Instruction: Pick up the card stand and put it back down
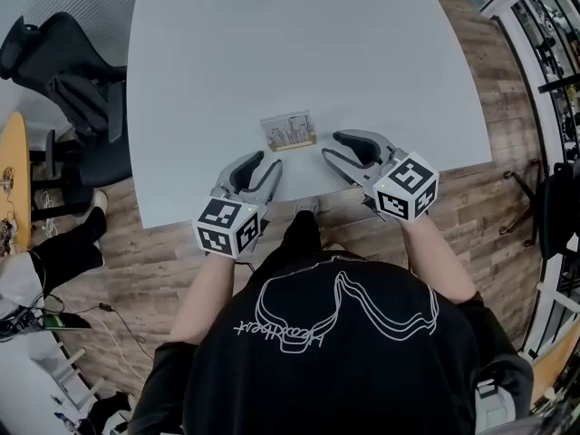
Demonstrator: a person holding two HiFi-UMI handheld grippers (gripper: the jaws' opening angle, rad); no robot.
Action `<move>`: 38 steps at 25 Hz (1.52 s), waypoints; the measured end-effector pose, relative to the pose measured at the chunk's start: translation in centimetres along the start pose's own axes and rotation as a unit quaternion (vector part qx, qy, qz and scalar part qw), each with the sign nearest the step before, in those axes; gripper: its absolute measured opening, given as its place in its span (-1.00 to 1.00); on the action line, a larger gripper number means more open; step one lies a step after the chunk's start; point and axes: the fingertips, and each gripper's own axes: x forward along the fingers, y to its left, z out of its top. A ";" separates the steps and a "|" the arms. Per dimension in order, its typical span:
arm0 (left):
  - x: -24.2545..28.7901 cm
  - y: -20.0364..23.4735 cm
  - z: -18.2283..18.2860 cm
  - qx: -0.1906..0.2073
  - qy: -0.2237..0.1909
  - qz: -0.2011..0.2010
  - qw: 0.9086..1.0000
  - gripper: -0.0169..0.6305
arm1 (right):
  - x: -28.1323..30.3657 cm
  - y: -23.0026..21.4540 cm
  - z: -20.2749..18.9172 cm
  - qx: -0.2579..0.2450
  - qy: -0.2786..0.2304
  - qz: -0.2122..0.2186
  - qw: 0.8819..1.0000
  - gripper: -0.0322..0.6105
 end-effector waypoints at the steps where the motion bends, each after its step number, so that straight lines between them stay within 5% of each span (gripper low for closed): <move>1: 0.6 0.4 -0.4 0.003 0.006 0.003 1.000 -0.50 | 0.5 -0.4 -0.6 -0.005 0.012 -0.003 1.000 -0.39; 11: 1.8 2.4 -1.5 -0.005 0.022 0.031 0.999 -0.49 | 2.7 -1.0 -3.1 -0.060 0.082 -0.045 0.994 -0.41; 38: 4.0 3.4 -2.4 -0.011 0.032 0.032 0.999 -0.61 | 5.5 -2.2 -4.8 -0.040 0.094 -0.075 0.992 -0.58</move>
